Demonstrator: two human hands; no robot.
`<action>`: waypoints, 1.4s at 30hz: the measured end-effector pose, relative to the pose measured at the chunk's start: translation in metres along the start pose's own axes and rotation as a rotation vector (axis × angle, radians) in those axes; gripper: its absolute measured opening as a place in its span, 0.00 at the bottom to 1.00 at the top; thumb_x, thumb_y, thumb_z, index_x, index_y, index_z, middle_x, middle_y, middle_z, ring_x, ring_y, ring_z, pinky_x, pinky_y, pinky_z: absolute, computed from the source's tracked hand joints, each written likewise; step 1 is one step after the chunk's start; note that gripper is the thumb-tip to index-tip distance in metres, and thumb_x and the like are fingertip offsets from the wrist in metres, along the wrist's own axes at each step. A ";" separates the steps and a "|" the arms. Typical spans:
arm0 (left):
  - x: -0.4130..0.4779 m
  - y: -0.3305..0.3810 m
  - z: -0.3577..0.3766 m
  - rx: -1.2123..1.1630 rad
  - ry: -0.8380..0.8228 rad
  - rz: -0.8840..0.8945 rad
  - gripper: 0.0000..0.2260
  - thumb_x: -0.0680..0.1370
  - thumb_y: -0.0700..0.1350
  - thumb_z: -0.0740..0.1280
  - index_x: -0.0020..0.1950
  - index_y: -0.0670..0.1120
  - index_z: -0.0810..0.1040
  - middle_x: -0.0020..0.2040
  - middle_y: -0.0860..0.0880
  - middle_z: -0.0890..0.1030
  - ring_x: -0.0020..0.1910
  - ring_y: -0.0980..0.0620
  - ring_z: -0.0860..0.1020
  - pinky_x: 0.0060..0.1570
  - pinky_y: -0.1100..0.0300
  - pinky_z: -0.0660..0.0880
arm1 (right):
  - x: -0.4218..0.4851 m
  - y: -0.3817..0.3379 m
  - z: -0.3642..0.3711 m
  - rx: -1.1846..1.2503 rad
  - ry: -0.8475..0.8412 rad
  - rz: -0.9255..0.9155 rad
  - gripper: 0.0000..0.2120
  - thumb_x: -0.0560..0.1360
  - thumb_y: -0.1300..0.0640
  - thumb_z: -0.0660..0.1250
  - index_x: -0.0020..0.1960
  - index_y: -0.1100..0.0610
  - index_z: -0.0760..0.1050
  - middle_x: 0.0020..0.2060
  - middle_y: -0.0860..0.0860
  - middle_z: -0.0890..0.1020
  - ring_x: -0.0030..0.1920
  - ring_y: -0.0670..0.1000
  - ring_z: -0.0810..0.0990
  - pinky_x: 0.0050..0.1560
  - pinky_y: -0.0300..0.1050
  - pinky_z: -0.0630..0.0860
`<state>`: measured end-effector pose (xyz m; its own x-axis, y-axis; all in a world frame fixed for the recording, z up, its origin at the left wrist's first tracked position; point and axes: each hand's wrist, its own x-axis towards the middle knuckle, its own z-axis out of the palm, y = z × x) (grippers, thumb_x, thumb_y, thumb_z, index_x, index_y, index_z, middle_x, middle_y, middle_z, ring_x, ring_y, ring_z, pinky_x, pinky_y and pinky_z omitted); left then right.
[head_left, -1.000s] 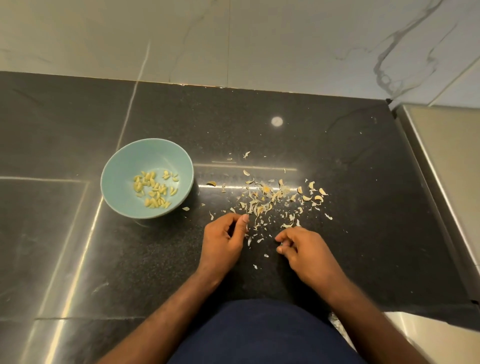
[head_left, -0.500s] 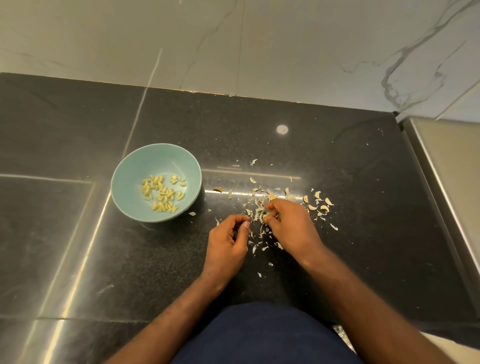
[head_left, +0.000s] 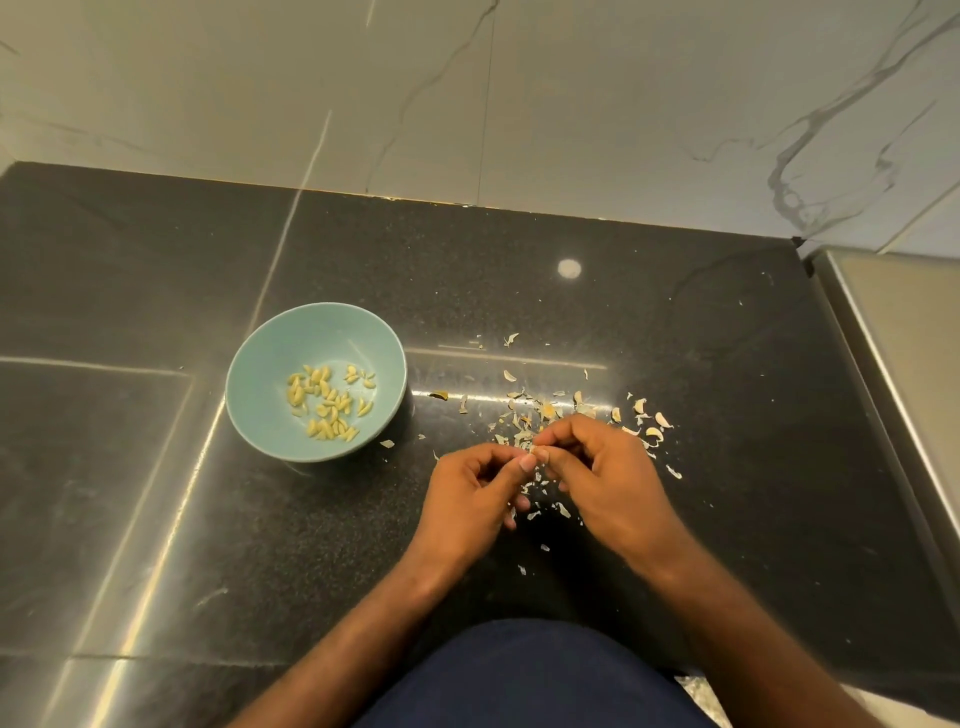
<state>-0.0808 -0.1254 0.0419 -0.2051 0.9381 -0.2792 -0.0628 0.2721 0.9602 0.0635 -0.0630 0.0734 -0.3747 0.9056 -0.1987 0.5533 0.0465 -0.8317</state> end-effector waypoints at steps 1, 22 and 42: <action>0.001 0.002 -0.001 -0.046 -0.003 -0.006 0.06 0.79 0.43 0.69 0.52 0.42 0.83 0.40 0.44 0.84 0.31 0.56 0.79 0.30 0.65 0.75 | -0.002 -0.003 0.000 0.032 0.016 -0.017 0.06 0.78 0.61 0.69 0.50 0.50 0.81 0.41 0.44 0.83 0.43 0.42 0.81 0.46 0.38 0.79; 0.005 -0.040 -0.024 0.307 0.299 0.146 0.04 0.79 0.47 0.69 0.48 0.57 0.81 0.43 0.55 0.81 0.40 0.53 0.79 0.42 0.48 0.80 | -0.025 0.043 -0.012 -0.276 -0.074 0.236 0.05 0.76 0.55 0.73 0.51 0.48 0.79 0.40 0.45 0.81 0.38 0.43 0.79 0.41 0.37 0.76; 0.002 -0.048 -0.018 0.374 0.300 0.306 0.06 0.79 0.42 0.70 0.54 0.46 0.83 0.46 0.54 0.82 0.44 0.54 0.81 0.45 0.56 0.80 | -0.009 0.062 -0.034 -0.072 0.194 0.123 0.08 0.78 0.61 0.71 0.54 0.51 0.82 0.42 0.44 0.84 0.41 0.43 0.82 0.46 0.43 0.80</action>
<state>-0.0961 -0.1405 -0.0044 -0.4315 0.8989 0.0756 0.3819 0.1061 0.9181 0.1264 -0.0542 0.0411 -0.1551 0.9699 -0.1875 0.6401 -0.0459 -0.7669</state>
